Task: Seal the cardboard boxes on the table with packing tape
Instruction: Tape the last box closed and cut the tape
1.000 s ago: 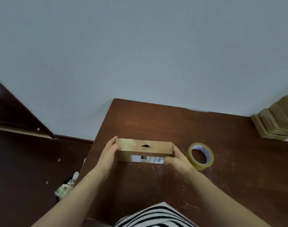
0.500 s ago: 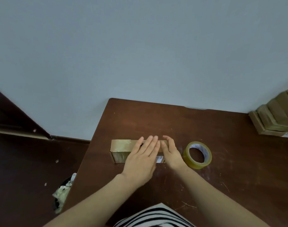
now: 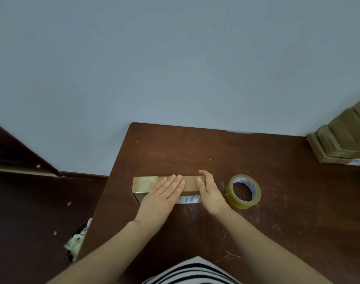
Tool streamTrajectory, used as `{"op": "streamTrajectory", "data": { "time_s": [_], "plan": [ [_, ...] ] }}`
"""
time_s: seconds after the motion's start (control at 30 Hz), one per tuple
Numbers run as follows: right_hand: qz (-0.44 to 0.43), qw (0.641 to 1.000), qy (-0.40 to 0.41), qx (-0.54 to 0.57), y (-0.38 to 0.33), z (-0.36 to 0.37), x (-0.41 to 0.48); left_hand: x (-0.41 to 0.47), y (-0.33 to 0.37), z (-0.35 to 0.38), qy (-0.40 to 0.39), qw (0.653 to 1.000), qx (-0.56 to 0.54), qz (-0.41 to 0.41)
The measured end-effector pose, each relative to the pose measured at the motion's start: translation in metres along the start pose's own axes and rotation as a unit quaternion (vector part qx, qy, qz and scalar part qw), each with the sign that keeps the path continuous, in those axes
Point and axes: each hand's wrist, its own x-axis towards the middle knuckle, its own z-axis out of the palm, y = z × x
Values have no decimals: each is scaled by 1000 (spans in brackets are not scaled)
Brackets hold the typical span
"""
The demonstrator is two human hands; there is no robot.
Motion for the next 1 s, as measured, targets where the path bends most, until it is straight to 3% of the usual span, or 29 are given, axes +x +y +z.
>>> {"op": "streamTrajectory", "data": {
  "time_s": [0.2,0.4,0.5,0.63,0.8,1.0],
  "plan": [
    [11,1000,-8,-5,0,-2,2,-1,-2,3,30,998,53,-34],
    [8,1000,-21,-11,0,-3,2,-9,-24,-8,29,999,24,30],
    [9,1000,-20,-8,-1,-2,3,-11,-24,-3,60,998,-19,3],
    [14,1000,-25,-12,1,-1,3,-6,-19,-3,45,996,-70,-38],
    [9,999,-25,-28,-1,-2,4,-9,-26,-7,31,998,-60,3],
    [8,997,-18,-77,-5,-1,0,-14,-31,-2,87,995,-53,11]
  ]
}}
